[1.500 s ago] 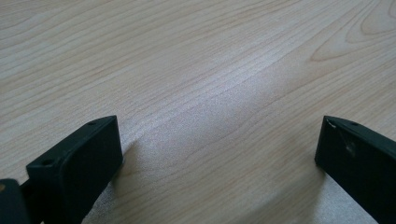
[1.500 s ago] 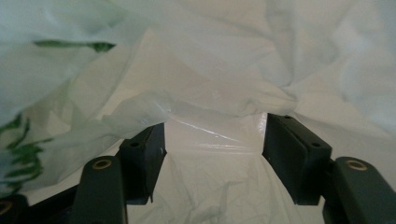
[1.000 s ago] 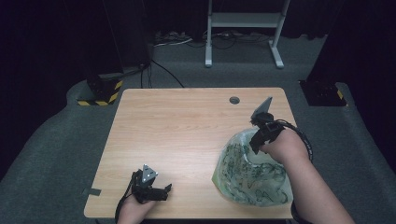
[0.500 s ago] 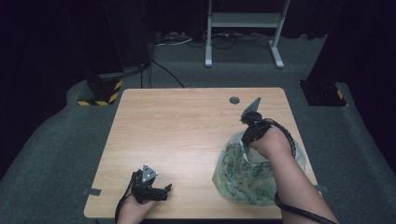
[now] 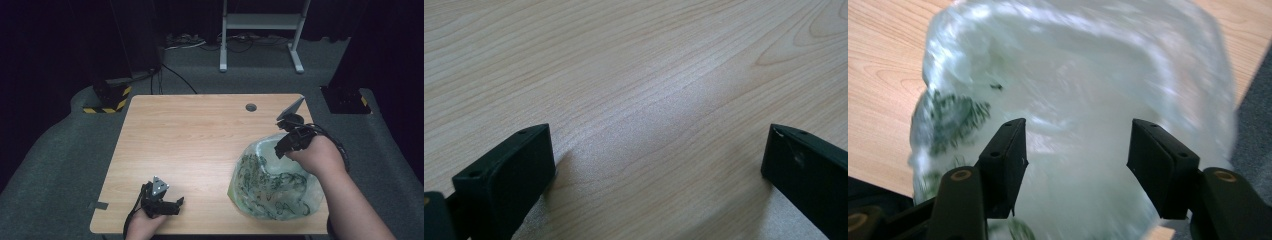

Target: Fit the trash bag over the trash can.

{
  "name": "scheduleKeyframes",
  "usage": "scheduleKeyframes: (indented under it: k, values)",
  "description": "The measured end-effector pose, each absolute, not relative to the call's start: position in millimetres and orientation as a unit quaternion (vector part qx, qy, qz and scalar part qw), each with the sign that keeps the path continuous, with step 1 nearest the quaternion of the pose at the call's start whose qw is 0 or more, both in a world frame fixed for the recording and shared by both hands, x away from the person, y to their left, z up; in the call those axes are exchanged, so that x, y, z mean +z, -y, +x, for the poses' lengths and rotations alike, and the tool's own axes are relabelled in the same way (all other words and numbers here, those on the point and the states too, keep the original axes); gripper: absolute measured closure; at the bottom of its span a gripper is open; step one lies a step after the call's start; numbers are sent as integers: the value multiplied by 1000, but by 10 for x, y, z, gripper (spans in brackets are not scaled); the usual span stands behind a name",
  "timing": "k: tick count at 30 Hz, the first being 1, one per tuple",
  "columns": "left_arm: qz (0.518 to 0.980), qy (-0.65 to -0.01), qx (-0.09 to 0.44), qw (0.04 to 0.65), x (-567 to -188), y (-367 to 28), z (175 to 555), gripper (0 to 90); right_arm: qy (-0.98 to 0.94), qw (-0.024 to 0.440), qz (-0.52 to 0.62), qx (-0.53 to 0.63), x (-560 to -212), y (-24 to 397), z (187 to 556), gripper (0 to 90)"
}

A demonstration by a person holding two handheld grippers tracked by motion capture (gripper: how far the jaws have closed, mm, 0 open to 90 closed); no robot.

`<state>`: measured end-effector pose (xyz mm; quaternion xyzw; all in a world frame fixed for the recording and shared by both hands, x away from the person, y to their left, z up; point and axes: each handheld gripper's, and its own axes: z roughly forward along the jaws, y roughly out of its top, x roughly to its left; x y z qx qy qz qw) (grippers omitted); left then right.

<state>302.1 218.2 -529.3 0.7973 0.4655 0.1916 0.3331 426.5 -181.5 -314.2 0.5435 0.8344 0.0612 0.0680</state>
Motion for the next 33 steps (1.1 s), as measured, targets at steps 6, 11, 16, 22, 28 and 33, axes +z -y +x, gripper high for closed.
scheduleKeyframes:
  k: [6, 11, 16, 22, 28, 33]
  values:
    - [797, -466, 192, 333, -5293, -2181, 3017, 8, -819, 79, 564, 64, -3061, 2114, 4228, 359]
    - [797, -466, 193, 333, -5293, -2187, 3004, 8, -806, 79, 583, 62, -3107, 2370, 4212, 318]
    - [799, -463, 191, 333, -5293, -2192, 3019, 5, -791, 83, 603, 63, -3142, 2612, 4171, 307]
    - [798, -465, 192, 333, -5294, -2188, 3020, 4, -777, 92, 621, 49, -3233, 2904, 4129, 305]
    - [797, -466, 192, 333, -5294, -2187, 3018, 4, -767, 88, 635, 32, -3473, 3146, 4077, 301]
    - [796, -468, 191, 334, -5296, -2184, 3015, 4, -764, 71, 641, 28, -3732, 3247, 4010, 291]
